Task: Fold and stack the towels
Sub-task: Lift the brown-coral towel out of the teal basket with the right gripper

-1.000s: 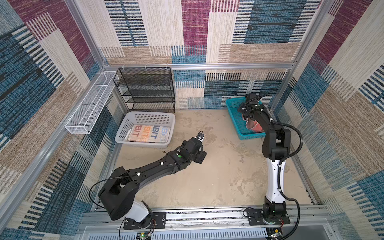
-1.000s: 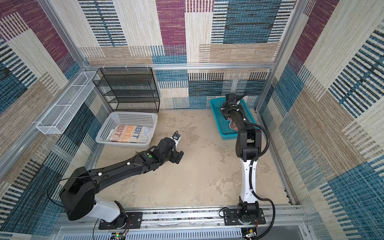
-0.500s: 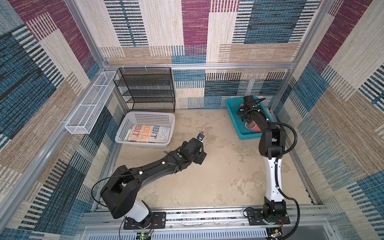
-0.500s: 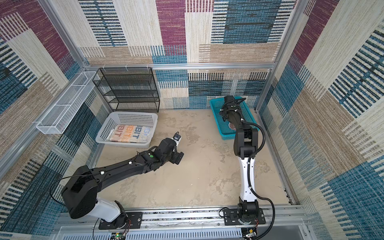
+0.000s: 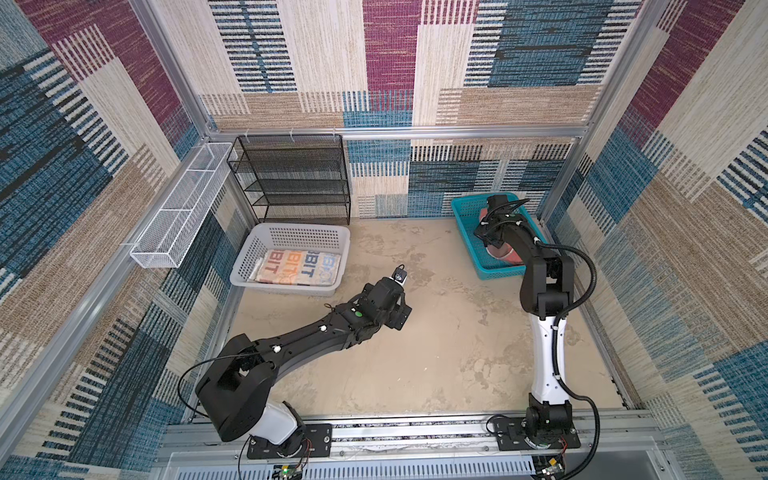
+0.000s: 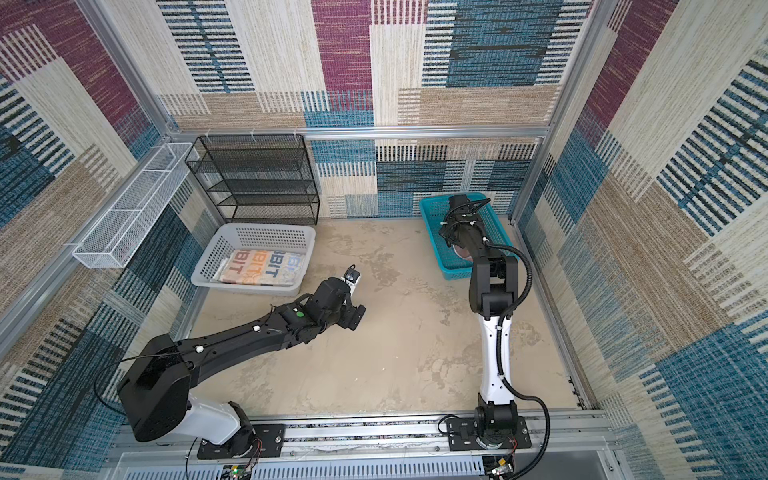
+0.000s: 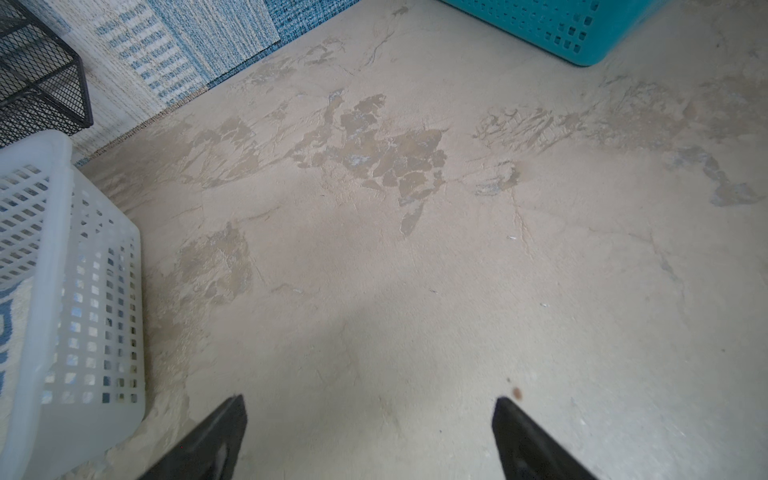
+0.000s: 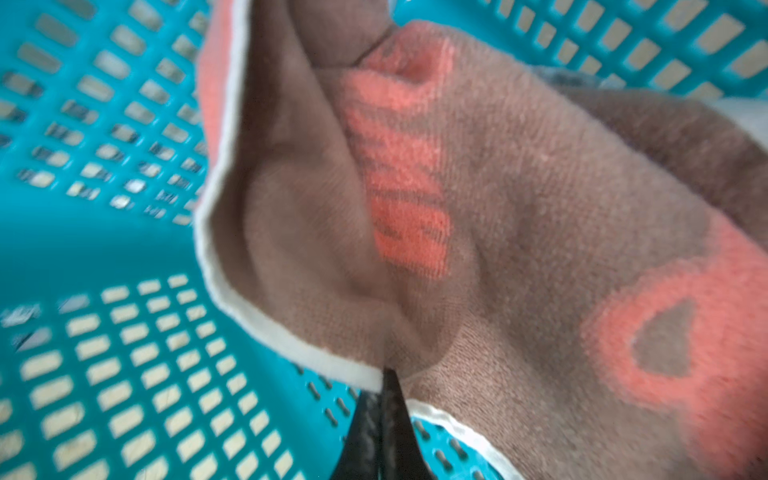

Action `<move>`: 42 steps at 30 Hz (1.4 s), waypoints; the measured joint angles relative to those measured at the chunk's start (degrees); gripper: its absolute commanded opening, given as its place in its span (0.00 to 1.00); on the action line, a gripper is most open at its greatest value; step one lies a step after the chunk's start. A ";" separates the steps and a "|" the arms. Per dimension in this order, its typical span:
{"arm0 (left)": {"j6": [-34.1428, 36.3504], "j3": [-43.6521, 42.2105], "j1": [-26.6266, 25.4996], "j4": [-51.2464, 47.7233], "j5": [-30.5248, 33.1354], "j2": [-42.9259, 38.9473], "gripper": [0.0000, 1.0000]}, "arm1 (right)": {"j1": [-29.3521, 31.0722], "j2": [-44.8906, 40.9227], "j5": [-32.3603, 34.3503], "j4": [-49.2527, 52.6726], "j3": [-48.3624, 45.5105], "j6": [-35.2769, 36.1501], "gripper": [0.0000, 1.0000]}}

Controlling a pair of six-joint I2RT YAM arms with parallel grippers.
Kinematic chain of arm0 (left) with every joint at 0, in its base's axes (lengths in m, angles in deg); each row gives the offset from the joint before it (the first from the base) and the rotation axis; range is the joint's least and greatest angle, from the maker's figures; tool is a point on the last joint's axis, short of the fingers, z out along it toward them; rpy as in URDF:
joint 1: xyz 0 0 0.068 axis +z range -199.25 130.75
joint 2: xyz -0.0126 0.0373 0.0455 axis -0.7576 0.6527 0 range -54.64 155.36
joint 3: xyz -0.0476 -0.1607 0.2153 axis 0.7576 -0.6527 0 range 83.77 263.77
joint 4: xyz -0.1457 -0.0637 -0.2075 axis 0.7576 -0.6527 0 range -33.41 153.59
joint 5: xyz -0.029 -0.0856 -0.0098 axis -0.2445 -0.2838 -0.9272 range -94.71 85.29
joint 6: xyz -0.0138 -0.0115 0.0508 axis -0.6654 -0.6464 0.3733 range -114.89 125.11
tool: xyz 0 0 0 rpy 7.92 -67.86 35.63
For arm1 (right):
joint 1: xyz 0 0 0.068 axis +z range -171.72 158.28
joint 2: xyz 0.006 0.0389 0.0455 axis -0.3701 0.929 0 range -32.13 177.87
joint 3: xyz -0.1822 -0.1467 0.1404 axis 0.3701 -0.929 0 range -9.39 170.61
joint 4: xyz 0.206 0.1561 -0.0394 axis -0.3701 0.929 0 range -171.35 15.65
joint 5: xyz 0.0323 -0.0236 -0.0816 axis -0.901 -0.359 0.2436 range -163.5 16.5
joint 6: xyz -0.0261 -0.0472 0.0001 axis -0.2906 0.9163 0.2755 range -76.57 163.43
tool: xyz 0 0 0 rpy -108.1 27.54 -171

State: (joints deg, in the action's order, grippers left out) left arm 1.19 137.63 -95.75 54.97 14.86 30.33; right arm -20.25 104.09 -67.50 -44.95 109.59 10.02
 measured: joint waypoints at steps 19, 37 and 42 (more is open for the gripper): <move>-0.90 -3.48 0.00 1.57 0.00 -5.40 0.98 | 0.00 -27.78 -9.05 -17.35 -18.97 14.84 0.00; -3.17 -7.17 0.11 3.28 3.32 -11.87 0.99 | 7.96 -43.34 -25.99 -19.50 -17.42 25.88 0.00; -3.34 -9.49 0.11 3.43 5.38 -15.87 0.99 | 12.57 -46.23 -30.58 -20.92 -19.71 26.86 0.00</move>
State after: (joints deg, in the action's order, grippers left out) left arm -2.16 128.15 -95.64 58.40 20.24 14.47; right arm -7.68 57.86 -98.07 -65.87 89.88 36.89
